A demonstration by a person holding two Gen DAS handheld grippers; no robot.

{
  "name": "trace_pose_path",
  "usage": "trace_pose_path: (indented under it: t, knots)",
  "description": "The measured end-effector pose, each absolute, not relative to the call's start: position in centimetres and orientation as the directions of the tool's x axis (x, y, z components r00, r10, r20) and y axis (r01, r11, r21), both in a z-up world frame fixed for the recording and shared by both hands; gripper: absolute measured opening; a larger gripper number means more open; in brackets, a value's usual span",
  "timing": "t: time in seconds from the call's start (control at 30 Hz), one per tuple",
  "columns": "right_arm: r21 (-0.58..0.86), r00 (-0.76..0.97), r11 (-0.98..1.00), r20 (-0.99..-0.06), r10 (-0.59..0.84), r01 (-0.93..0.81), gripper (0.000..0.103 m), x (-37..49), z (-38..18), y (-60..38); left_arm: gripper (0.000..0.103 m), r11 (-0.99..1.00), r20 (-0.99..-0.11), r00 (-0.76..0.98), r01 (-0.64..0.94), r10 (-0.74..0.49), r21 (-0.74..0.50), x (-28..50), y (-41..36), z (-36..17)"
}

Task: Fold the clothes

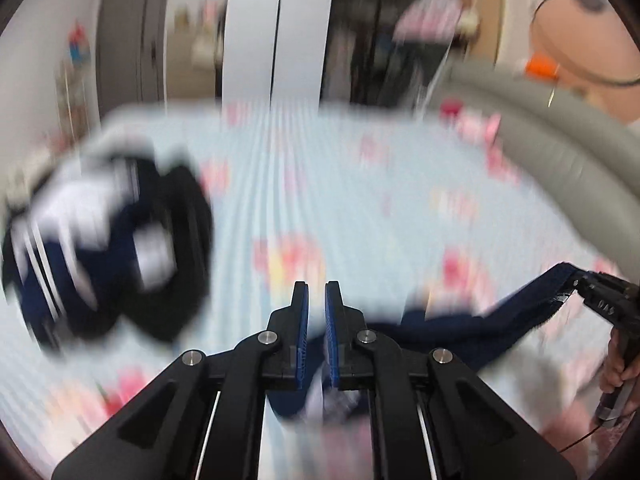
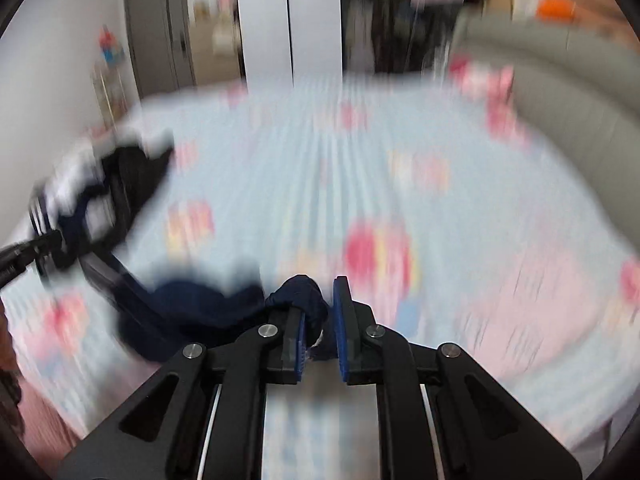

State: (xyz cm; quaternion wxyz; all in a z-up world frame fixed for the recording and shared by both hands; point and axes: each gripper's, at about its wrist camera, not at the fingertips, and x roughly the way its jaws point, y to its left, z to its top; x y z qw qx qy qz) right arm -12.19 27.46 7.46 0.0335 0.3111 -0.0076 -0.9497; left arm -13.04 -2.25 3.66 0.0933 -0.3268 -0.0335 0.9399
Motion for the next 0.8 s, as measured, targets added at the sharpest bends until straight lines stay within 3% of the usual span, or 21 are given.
trace_pose_path:
  t: [0.13,0.27,0.47,0.57,0.67,0.8]
  knots:
    - [0.039,-0.916,-0.998,-0.395,-0.067,0.056,0.011,-10.2,15.3,27.5,0.009,-0.979,-0.515,-0.833,-0.171,0.204,-0.111,-11.2,-2.8,7.9]
    - [0.076,-0.884,-0.995,-0.457,-0.093,0.066,0.011,-8.6,11.4,27.6,0.009,-0.976,-0.437,-0.873,-0.193,0.217,-0.1,-9.5,-2.9,11.2]
    - [0.17,-0.712,-0.985,-0.694,-0.112,-0.011,0.011,-7.6,-0.4,28.7,0.01,-0.934,-0.653,-0.675,-0.318,0.342,-0.161,-9.6,3.3,0.6]
    - [0.209,-0.697,-0.977,-0.707,-0.123,-0.04,0.011,-6.5,-1.8,29.6,0.015,-0.906,-0.739,-0.549,-0.37,0.39,-0.204,-9.6,6.4,-4.8]
    - [0.209,-0.729,-0.977,-0.676,-0.107,-0.05,0.011,-5.6,-0.6,30.5,0.048,-0.889,-0.78,-0.473,-0.399,0.411,-0.226,-10.1,9.2,-7.8]
    - [0.237,-0.767,-0.969,-0.634,-0.104,-0.065,0.012,-3.9,1.5,32.0,0.048,-0.887,-0.781,-0.475,-0.409,0.406,-0.213,-11.5,12.2,-8.2]
